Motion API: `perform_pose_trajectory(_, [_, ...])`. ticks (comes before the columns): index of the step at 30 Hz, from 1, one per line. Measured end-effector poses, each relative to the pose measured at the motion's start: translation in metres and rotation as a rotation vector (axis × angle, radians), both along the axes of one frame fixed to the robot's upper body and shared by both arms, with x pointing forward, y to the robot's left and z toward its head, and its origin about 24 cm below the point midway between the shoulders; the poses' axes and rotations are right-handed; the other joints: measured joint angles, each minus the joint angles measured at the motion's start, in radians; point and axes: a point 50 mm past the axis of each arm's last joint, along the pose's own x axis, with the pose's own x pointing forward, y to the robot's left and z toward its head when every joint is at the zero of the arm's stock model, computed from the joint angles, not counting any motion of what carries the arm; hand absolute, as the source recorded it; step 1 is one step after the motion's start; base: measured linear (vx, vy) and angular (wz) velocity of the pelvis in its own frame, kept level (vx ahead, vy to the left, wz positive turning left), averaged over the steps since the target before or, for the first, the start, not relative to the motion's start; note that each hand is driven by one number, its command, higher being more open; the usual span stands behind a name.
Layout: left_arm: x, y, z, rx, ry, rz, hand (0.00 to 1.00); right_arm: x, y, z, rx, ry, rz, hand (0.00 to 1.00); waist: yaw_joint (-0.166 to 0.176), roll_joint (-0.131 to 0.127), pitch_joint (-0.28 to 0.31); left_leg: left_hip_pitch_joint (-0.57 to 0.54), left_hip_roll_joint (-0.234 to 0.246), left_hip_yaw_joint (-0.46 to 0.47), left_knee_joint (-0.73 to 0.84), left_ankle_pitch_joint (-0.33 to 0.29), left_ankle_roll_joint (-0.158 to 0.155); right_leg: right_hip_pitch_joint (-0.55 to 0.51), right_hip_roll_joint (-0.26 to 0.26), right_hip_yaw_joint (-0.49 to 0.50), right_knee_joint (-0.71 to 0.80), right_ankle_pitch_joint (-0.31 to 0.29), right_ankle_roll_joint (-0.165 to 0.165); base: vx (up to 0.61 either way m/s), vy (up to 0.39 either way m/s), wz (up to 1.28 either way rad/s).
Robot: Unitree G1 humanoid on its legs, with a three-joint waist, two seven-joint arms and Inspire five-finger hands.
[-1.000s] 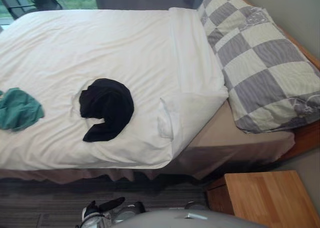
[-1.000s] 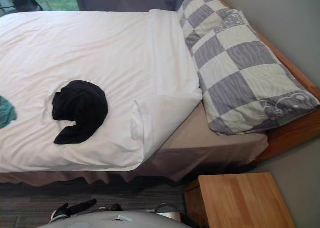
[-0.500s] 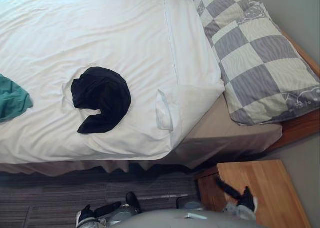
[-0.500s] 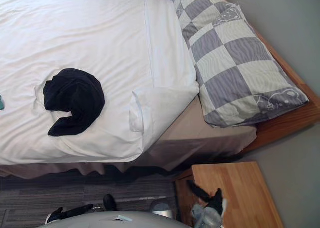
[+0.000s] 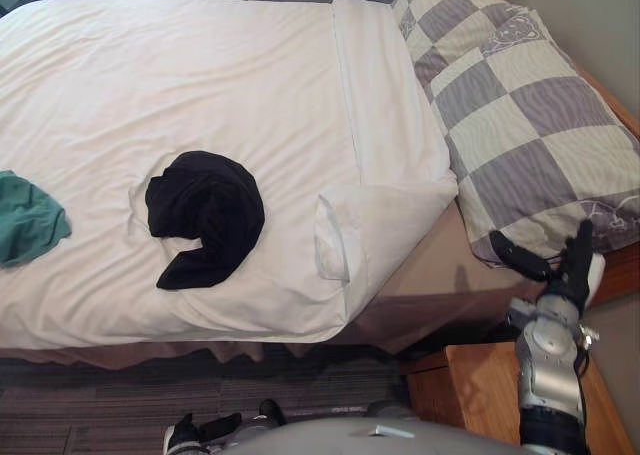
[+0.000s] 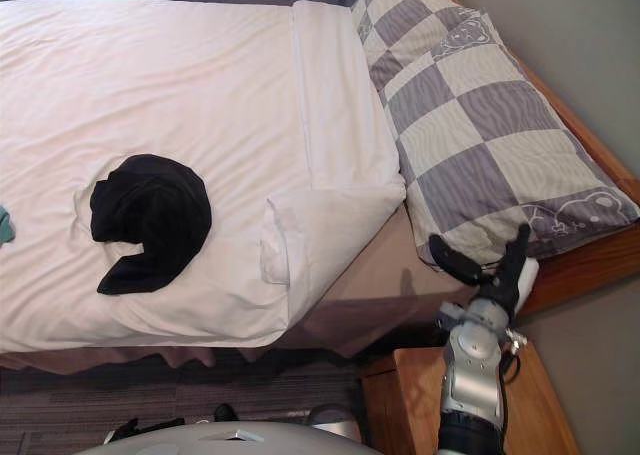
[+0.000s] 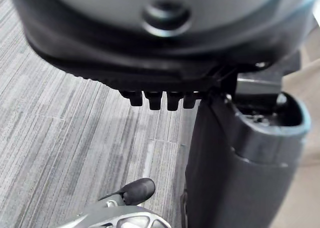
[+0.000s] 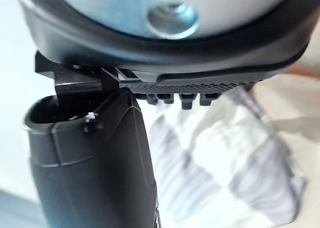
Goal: Tidy up the quilt and then pick up the clothes from the bed and put them into the laundry hamper
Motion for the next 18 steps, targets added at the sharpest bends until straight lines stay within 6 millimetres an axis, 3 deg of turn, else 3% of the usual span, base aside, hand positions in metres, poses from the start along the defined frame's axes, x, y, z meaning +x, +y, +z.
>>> perform_pose_trajectory(5, [0.004, -0.003, 0.000, 0.000, -0.003, -0.057, 1.00, 0.025, 0.023, 0.034, -0.086, -0.112, 0.149, 1.00, 0.002, 0.013, 0.001, -0.013, 0.008, -0.026, -0.001, 0.017, -0.001, 0.000, 0.000, -0.020, -0.011, 0.009, -0.005, -0.06, -0.052, 0.13])
perform_pose_trajectory(9, [0.007, -0.001, 0.001, 0.009, -0.008, -0.082, 1.00, 0.041, 0.052, 0.059, -0.160, -0.200, 0.299, 1.00, 0.005, 0.009, 0.002, -0.042, 0.010, -0.035, -0.001, 0.041, 0.002, -0.003, 0.002, -0.020, -0.046, 0.015, -0.004, -0.10, -0.041, 0.05])
perform_pose_trajectory(11, [0.010, -0.001, 0.001, 0.018, -0.008, -0.118, 1.00, 0.049, 0.065, 0.067, -0.275, -0.185, 0.400, 1.00, 0.010, 0.015, 0.005, -0.052, 0.010, -0.040, -0.001, 0.045, -0.005, -0.003, 0.003, -0.026, -0.054, 0.014, -0.001, -0.17, -0.020, 0.05])
perform_pose_trajectory(15, [0.018, 0.000, 0.003, 0.031, -0.033, -0.146, 1.00, 0.066, 0.086, 0.075, -0.328, -0.195, 0.507, 1.00, 0.012, 0.025, 0.031, -0.076, 0.009, -0.043, -0.001, 0.071, -0.008, -0.022, -0.001, -0.036, -0.068, -0.007, 0.010, -0.17, 0.000, 0.03])
perform_pose_trajectory(18, [0.022, -0.003, 0.004, 0.029, -0.058, -0.155, 1.00, 0.075, 0.090, 0.077, -0.351, -0.179, 0.533, 1.00, 0.021, 0.042, 0.043, -0.113, 0.017, -0.051, -0.001, 0.090, -0.012, -0.064, 0.006, -0.041, -0.048, -0.007, 0.002, -0.15, 0.017, 0.15])
